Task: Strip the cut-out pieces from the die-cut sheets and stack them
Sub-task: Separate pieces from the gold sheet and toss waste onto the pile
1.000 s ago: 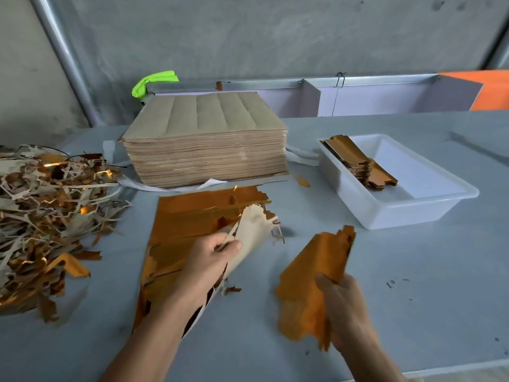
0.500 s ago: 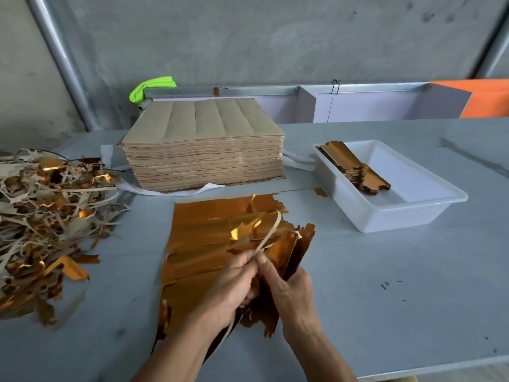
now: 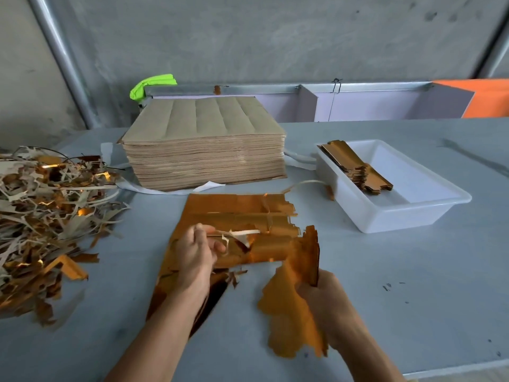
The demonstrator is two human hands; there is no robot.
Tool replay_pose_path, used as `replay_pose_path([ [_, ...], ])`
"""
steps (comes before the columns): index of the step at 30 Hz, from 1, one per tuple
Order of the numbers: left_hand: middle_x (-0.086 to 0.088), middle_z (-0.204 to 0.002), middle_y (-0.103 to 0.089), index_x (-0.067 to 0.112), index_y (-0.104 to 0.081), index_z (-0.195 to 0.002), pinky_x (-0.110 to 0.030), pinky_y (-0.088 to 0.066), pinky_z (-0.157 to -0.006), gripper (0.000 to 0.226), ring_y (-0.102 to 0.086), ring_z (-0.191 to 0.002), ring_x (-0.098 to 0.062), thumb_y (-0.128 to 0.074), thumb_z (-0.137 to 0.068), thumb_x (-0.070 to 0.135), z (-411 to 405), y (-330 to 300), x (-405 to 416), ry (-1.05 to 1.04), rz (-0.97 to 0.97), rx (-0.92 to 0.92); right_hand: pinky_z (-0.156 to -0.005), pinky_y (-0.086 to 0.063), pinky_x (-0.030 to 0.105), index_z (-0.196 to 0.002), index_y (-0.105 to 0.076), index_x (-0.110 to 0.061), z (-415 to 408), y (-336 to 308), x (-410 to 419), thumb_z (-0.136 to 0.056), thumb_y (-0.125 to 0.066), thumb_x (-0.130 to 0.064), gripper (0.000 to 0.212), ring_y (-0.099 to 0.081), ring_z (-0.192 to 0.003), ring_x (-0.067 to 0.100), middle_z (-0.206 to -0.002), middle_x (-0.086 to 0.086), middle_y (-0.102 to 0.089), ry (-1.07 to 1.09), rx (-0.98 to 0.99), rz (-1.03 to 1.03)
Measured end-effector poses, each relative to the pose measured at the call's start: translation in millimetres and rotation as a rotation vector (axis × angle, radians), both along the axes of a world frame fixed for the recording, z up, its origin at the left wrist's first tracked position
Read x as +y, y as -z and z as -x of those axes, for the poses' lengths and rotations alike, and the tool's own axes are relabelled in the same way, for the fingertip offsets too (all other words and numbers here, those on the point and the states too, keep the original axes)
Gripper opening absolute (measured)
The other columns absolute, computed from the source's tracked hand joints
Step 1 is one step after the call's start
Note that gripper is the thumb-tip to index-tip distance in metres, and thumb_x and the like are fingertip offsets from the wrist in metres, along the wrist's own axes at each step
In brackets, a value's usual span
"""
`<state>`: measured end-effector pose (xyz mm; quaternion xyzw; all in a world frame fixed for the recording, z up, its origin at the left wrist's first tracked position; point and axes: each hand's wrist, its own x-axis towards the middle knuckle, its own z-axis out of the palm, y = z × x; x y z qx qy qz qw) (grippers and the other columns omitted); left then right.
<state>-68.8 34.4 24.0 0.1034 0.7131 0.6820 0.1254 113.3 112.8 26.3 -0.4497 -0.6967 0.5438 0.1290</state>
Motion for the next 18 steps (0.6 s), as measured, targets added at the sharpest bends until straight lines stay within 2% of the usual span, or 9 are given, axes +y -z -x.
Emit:
replay_pose_path([
  [3,-0.010,-0.060,-0.060,0.009,-0.060,-0.092,-0.021,-0.029,-0.043,0.031,-0.042,-0.036,-0.003,-0.034,-0.103,0.022,14.7,-4.7,2.1,-0.052,0.058,0.105,-0.056,-0.043,0.026,-0.079,-0.061,-0.011,-10.4,-1.6,7.2,-0.089,-0.051,-0.007,0.016,-0.058,-0.062,0.019,-0.068,0.005,-0.060,-0.050,-0.109,-0.074],
  [6,-0.006,-0.062,-0.062,0.008,-0.060,-0.095,-0.023,-0.032,-0.045,0.027,-0.052,-0.047,-0.009,-0.035,-0.101,0.017,28.3,-7.6,-2.2,-0.126,0.130,0.145,-0.052,-0.049,0.024,-0.079,-0.057,-0.014,-24.4,-5.3,16.7,-0.093,-0.054,-0.012,0.014,-0.067,-0.064,0.020,-0.075,0.010,-0.067,0.034,-0.052,0.044],
  [8,-0.008,-0.085,-0.068,0.012,-0.054,-0.110,-0.026,-0.044,-0.056,0.020,-0.065,-0.075,-0.019,-0.038,-0.100,0.016,33.7,-3.2,-7.1,-0.102,0.449,0.327,-0.061,-0.055,0.037,-0.082,-0.054,-0.013,-30.9,-6.2,22.1,-0.093,-0.055,-0.012,0.011,-0.067,-0.071,0.028,-0.080,0.011,-0.067,0.124,-0.001,0.139],
  [10,-0.010,-0.115,-0.059,0.023,-0.031,-0.141,-0.028,-0.050,-0.061,0.046,-0.063,-0.085,-0.020,-0.044,-0.097,0.016,29.9,2.8,-9.8,0.064,0.836,0.563,-0.058,-0.051,0.038,-0.079,-0.048,-0.017,-33.9,-3.4,25.8,-0.093,-0.055,-0.011,0.017,-0.061,-0.071,0.028,-0.080,0.008,-0.062,0.181,0.019,0.182],
  [12,-0.008,-0.128,-0.038,0.043,0.000,-0.148,-0.017,-0.040,-0.045,0.076,-0.055,-0.067,-0.008,-0.048,-0.096,0.018,21.8,7.6,-8.5,0.300,0.995,0.698,-0.059,-0.048,0.037,-0.075,-0.045,-0.018,-32.3,-1.3,26.0,-0.093,-0.055,-0.009,0.022,-0.058,-0.070,0.027,-0.078,0.006,-0.058,0.208,0.033,0.215],
  [13,-0.007,-0.134,-0.030,0.050,0.005,-0.145,-0.013,-0.034,-0.041,0.079,-0.050,-0.062,-0.006,-0.048,-0.095,0.020,17.8,8.9,-6.4,0.401,1.017,0.791,-0.063,-0.049,0.039,-0.075,-0.045,-0.018,-30.9,-0.3,25.2,-0.093,-0.056,-0.009,0.022,-0.059,-0.072,0.028,-0.078,0.006,-0.057,0.211,0.035,0.230],
  [15,-0.004,-0.146,-0.019,0.051,-0.003,-0.144,-0.011,-0.037,-0.045,0.069,-0.049,-0.070,-0.004,-0.048,-0.094,0.039,10.8,8.5,-2.4,0.521,1.006,1.000,-0.072,-0.051,0.045,-0.079,-0.045,-0.016,-27.4,1.9,23.1,-0.093,-0.056,-0.011,0.019,-0.059,-0.074,0.028,-0.080,0.005,-0.057,0.224,0.031,0.240],
  [16,-0.004,-0.149,-0.018,0.046,-0.014,-0.146,-0.011,-0.045,-0.056,0.066,-0.052,-0.087,-0.006,-0.047,-0.089,0.056,8.8,9.8,-0.1,0.562,0.990,1.055,-0.073,-0.050,0.046,-0.080,-0.045,-0.016,-25.8,3.3,22.6,-0.093,-0.056,-0.012,0.018,-0.058,-0.073,0.026,-0.081,0.005,-0.057,0.234,0.033,0.233],
  [18,-0.004,-0.150,-0.020,0.034,-0.031,-0.145,-0.027,-0.049,-0.084,0.086,-0.039,-0.123,-0.018,-0.047,-0.073,0.079,5.8,13.0,7.7,0.651,1.050,1.060,-0.075,-0.049,0.046,-0.079,-0.044,-0.017,-23.2,5.7,22.8,-0.094,-0.055,-0.013,0.019,-0.056,-0.070,0.024,-0.079,0.004,-0.055,0.263,0.047,0.227],
])
